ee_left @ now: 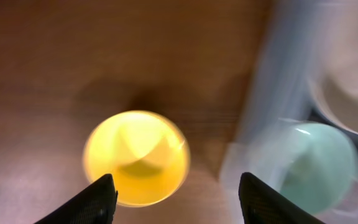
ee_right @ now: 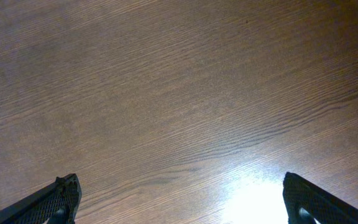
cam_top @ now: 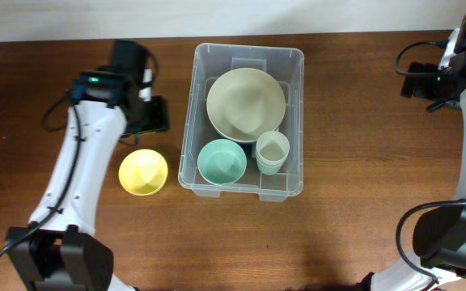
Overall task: Pack container
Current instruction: 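Move the left gripper to the yellow bowl and grasp its rim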
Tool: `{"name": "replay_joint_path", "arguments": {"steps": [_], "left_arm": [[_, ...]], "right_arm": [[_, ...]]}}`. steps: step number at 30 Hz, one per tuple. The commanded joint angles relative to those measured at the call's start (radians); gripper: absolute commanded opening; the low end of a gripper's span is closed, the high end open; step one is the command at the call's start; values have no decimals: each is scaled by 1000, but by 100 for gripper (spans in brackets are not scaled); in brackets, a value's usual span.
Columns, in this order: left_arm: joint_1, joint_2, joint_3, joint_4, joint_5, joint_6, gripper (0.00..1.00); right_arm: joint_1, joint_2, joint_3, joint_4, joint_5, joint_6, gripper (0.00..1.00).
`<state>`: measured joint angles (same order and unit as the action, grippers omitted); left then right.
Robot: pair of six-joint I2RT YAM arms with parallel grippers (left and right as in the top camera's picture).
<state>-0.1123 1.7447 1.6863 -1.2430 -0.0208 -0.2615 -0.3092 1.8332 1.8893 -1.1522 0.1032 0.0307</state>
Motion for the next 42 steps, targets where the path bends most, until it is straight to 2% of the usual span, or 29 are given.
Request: {"name": "replay_joint_path", "arguments": {"steps": [1, 5, 9, 12, 22, 28, 29, 34, 42], "left_arm": [[66, -16, -11, -44, 3, -30, 65], [91, -16, -123, -47, 6, -30, 63], [92, -16, -296, 55, 50, -41, 63], [107, -16, -415, 150, 57, -84, 56], [186, -18, -432, 181, 32, -82, 54], [187, -16, -457, 187, 36, -95, 56], [187, -16, -467, 193, 36, -109, 58], [196, -16, -546, 280, 47, -164, 59], [252, -16, -620, 368, 59, -165, 59]], "right_arm": [[-5, -13, 14, 0, -6, 11, 99], [-5, -13, 14, 0, -6, 11, 99], [-5, -13, 14, 0, -6, 11, 99], [-5, -13, 14, 0, -6, 11, 99], [-5, -13, 14, 0, -6, 11, 99], [-5, -13, 14, 0, -6, 11, 99], [-5, -13, 14, 0, -6, 11, 99], [-5, -13, 14, 0, -6, 11, 99], [-5, -13, 14, 0, -6, 11, 99]]}}
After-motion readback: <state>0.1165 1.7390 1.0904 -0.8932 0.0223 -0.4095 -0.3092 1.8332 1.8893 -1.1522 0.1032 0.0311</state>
